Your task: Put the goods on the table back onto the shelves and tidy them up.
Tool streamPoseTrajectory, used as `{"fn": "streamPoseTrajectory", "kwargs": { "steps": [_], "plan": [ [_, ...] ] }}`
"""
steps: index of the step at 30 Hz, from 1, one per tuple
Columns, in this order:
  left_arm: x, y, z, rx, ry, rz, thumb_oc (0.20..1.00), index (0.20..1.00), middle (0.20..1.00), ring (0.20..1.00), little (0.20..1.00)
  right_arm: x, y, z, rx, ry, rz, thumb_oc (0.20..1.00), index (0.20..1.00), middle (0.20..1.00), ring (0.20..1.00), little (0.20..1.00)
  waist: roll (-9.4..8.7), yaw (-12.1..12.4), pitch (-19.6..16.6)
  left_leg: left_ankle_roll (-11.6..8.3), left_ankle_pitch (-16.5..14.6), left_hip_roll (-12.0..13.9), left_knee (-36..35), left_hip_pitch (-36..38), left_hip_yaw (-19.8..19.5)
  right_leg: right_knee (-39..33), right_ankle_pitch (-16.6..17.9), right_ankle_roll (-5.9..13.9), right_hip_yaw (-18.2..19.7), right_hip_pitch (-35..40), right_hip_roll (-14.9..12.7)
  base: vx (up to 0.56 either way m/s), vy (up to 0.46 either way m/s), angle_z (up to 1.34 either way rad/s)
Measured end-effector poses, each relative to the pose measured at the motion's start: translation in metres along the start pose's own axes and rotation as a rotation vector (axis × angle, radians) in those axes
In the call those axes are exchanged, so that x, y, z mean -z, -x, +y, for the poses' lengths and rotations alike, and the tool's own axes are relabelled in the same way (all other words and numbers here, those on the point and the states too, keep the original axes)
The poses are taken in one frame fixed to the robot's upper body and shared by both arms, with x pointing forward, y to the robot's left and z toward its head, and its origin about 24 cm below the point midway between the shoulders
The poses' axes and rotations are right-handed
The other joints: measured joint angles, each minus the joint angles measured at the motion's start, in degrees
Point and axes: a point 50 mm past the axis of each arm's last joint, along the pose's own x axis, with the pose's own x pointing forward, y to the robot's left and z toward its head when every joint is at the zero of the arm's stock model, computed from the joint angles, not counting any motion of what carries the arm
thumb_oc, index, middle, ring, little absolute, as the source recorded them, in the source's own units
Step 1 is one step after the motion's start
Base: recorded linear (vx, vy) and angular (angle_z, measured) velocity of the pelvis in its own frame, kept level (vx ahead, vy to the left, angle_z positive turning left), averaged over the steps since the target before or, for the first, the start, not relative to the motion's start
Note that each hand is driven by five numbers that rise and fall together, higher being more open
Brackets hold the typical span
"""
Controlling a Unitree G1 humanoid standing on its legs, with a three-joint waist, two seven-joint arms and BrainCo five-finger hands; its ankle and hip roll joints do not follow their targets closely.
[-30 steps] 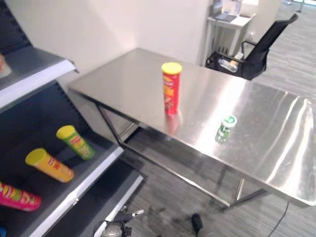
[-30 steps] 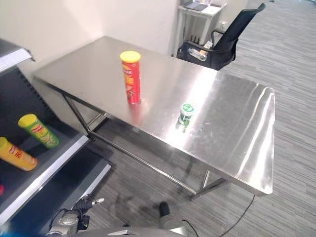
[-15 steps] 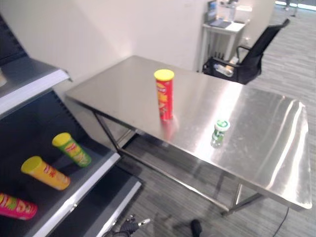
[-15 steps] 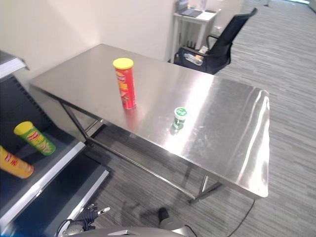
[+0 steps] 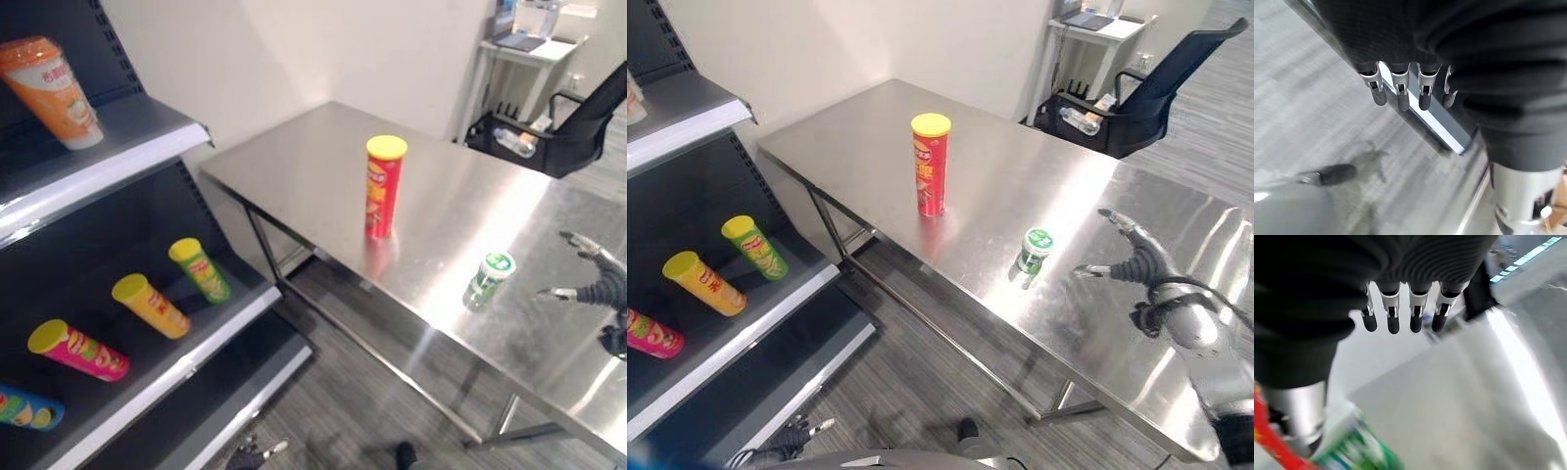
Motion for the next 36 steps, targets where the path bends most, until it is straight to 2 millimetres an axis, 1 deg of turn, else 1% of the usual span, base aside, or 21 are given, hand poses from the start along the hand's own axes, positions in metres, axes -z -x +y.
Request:
{"fn": "streamPoseTrajectory", "kwargs": {
  "steps": [2, 3, 5, 8, 10, 11, 14, 15, 16, 17, 19, 20, 22, 29, 33, 34, 35, 36],
  "plan": [
    [0.002, 0.001, -0.002, 0.004, 0.007, 0.005, 1.000, 1.000, 1.000, 1.000, 1.000, -0.001, -0.002, 0.004, -0.007, 0.002, -0.006, 1.000, 1.000, 1.000, 1.000, 1.000, 0.09, 0.53, 0.20, -0.13, 0.13, 0.19, 0.00, -0.26, -0.35, 0.00, -0.04, -0.07, -0.39, 0.07, 0.17, 0.02, -0.092, 0.10],
    [0.003, 0.001, -0.002, 0.004, 0.007, 0.008, 1.000, 1.000, 1.000, 1.000, 1.000, -0.001, -0.006, 0.006, -0.007, 0.008, -0.001, 1.000, 1.000, 1.000, 1.000, 1.000, -0.08, 0.34, 0.33, -0.20, 0.13, 0.23, 0.01, -0.20, -0.42, 0.00, -0.04, -0.07, -0.46, 0.10, 0.21, 0.01, -0.055, 0.04],
    [-0.001, 0.000, -0.004, 0.008, 0.008, -0.001, 1.000, 1.000, 1.000, 1.000, 1.000, 0.000, -0.009, 0.008, -0.016, 0.024, 0.011, 1.000, 1.000, 1.000, 1.000, 1.000, -0.25, 0.38, 0.59, -0.30, 0.24, 0.29, 0.00, -0.36, -0.81, 0.00, -0.06, -0.11, -0.91, 0.18, 0.26, 0.01, -0.053, 0.10],
    [-0.007, -0.002, -0.005, 0.008, 0.007, -0.017, 1.000, 1.000, 1.000, 1.000, 1.000, -0.009, -0.017, 0.007, -0.007, 0.049, -0.022, 1.000, 1.000, 1.000, 1.000, 1.000, -0.40, 0.20, 1.36, -0.22, 0.54, 0.45, 0.01, -0.31, -1.66, 0.00, -0.06, -0.36, -1.79, 0.70, 0.39, 0.02, -0.082, 0.16],
    [-0.009, -0.003, -0.005, 0.009, 0.006, -0.023, 1.000, 1.000, 1.000, 1.000, 1.000, -0.014, -0.023, 0.006, -0.002, 0.054, -0.041, 1.000, 1.000, 1.000, 1.000, 1.000, -0.75, 0.75, 1.70, -0.29, 0.59, 0.62, 0.02, -0.15, -1.81, 0.00, -0.17, -0.52, -1.96, 0.90, 0.55, 0.02, -0.044, 0.05],
    [-0.011, -0.003, -0.006, 0.011, 0.007, -0.029, 1.000, 1.000, 1.000, 1.000, 1.000, -0.015, -0.025, 0.005, 0.006, 0.055, -0.043, 1.000, 1.000, 1.000, 1.000, 1.000, -0.73, 1.34, 1.80, -0.42, 0.70, 0.67, 0.02, -0.16, -1.87, 0.01, -0.18, -0.54, -2.07, 0.95, 0.59, 0.03, -0.086, 0.05],
    [-0.012, -0.003, -0.005, 0.003, 0.041, -0.030, 1.000, 1.000, 1.000, 1.000, 1.000, -0.024, -0.035, 0.002, 0.017, 0.066, -0.069, 1.000, 1.000, 1.000, 1.000, 1.000, -0.46, 1.63, 1.91, -0.79, 0.96, 0.68, 0.03, -0.36, -2.67, 0.00, -0.34, -0.54, -2.81, 1.17, 0.59, 0.02, -0.075, 0.13],
    [-0.013, -0.004, -0.005, 0.001, 0.043, -0.032, 1.000, 1.000, 1.000, 1.000, 1.000, -0.025, -0.036, 0.001, 0.021, 0.066, -0.073, 1.000, 1.000, 1.000, 1.000, 1.000, -0.41, 1.56, 1.95, -0.88, 1.02, 0.68, 0.02, -0.44, -3.20, 0.00, -0.41, -0.58, -3.39, 1.28, 0.54, 0.01, -0.046, 0.25],
    [-0.014, -0.004, -0.005, 0.001, 0.044, -0.035, 1.000, 1.000, 1.000, 1.000, 1.000, -0.026, -0.036, 0.001, 0.023, 0.074, -0.075, 1.000, 1.000, 1.000, 1.000, 1.000, -0.34, 2.03, 1.99, -1.05, 1.12, 0.77, 0.02, -0.52, -3.51, 0.00, -0.53, -0.77, -3.94, 1.42, 0.59, 0.01, -0.046, 0.21],
    [-0.013, -0.004, -0.005, 0.001, 0.044, -0.033, 1.000, 1.000, 1.000, 1.000, 1.000, -0.027, -0.037, 0.002, 0.020, 0.076, -0.078, 1.000, 1.000, 1.000, 1.000, 1.000, -0.26, 2.69, 2.02, -1.08, 1.12, 0.85, 0.02, -0.49, -3.56, 0.00, -0.56, -0.80, -4.02, 1.52, 0.67, 0.02, -0.038, 0.12],
    [-0.013, -0.004, -0.005, -0.001, 0.044, -0.033, 1.000, 1.000, 1.000, 1.000, 1.000, -0.029, -0.038, 0.005, 0.008, 0.079, -0.087, 1.000, 1.000, 1.000, 1.000, 1.000, -0.19, 2.88, 2.04, -1.12, 1.11, 0.94, 0.02, -0.45, -3.79, 0.00, -0.64, -0.90, -4.24, 1.68, 0.74, 0.02, -0.027, 0.07],
    [-0.009, -0.003, -0.005, -0.002, 0.044, -0.023, 1.000, 1.000, 1.000, 1.000, 1.000, -0.029, -0.038, 0.006, 0.005, 0.078, -0.089, 1.000, 1.000, 1.000, 1.000, 1.000, -0.18, 2.95, 2.05, -1.17, 1.11, 0.95, 0.01, -0.48, -4.07, 0.00, -0.69, -0.89, -4.47, 1.81, 0.75, 0.02, -0.030, 0.15],
    [-0.008, -0.003, -0.005, -0.005, 0.044, -0.021, 1.000, 1.000, 1.000, 1.000, 1.000, -0.027, -0.038, 0.007, 0.000, 0.076, -0.080, 1.000, 1.000, 1.000, 1.000, 1.000, -0.22, 2.94, 2.07, -1.41, 0.96, 0.94, 0.01, -0.61, -4.65, 0.02, -0.76, -0.90, -4.99, 1.95, 0.73, 0.01, -0.026, 0.13],
    [-0.006, -0.002, -0.004, -0.008, 0.044, -0.015, 1.000, 1.000, 1.000, 1.000, 1.000, -0.024, -0.038, 0.012, -0.026, 0.074, -0.068, 1.000, 1.000, 1.000, 1.000, 1.000, -0.26, 2.82, 2.08, -1.40, 0.97, 0.94, 0.00, -0.62, -4.78, 0.05, -0.77, -0.91, -5.18, 2.07, 0.70, 0.00, -0.003, 0.01],
    [-0.008, -0.003, -0.004, -0.007, 0.044, -0.021, 1.000, 1.000, 1.000, 1.000, 1.000, -0.022, -0.037, 0.020, -0.077, 0.065, -0.057, 1.000, 1.000, 1.000, 1.000, 1.000, -0.37, 2.85, 2.13, -1.20, 1.13, 0.94, 0.01, -0.52, -4.82, 0.08, -0.76, -0.92, -5.29, 2.21, 0.68, 0.00, 0.000, 0.00],
    [-0.009, -0.003, -0.004, -0.007, 0.044, -0.023, 1.000, 1.000, 1.000, 1.000, 1.000, -0.022, -0.037, 0.022, -0.098, 0.062, -0.057, 0.667, 0.667, 0.667, 0.667, 0.667, -0.37, 2.86, 2.13, -1.19, 1.16, 0.93, 0.01, -0.49, -4.83, 0.08, -0.75, -0.92, -5.33, 2.25, 0.65, 0.00, 0.000, 0.00],
    [-0.009, -0.003, -0.004, -0.007, 0.044, -0.022, 1.000, 1.000, 1.000, 1.000, 1.000, -0.022, -0.037, 0.025, -0.111, 0.047, -0.059, 0.495, 0.495, 0.495, 0.495, 0.495, -0.43, 2.85, 2.10, -1.19, 1.16, 0.93, 0.01, -0.46, -4.83, 0.09, -0.75, -0.93, -5.34, 2.30, 0.65, 0.00, 0.000, 0.00],
    [-0.009, -0.003, -0.004, -0.007, 0.044, -0.023, 1.000, 1.000, 1.000, 1.000, 1.000, -0.022, -0.037, 0.026, -0.118, 0.047, -0.062, 0.244, 0.244, 0.244, 0.244, 0.244, -0.47, 2.88, 2.08, -1.19, 1.16, 0.93, 0.01, -0.45, -4.83, 0.08, -0.75, -0.93, -5.35, 2.30, 0.65, 0.00, 0.000, 0.00]
  ]
}}
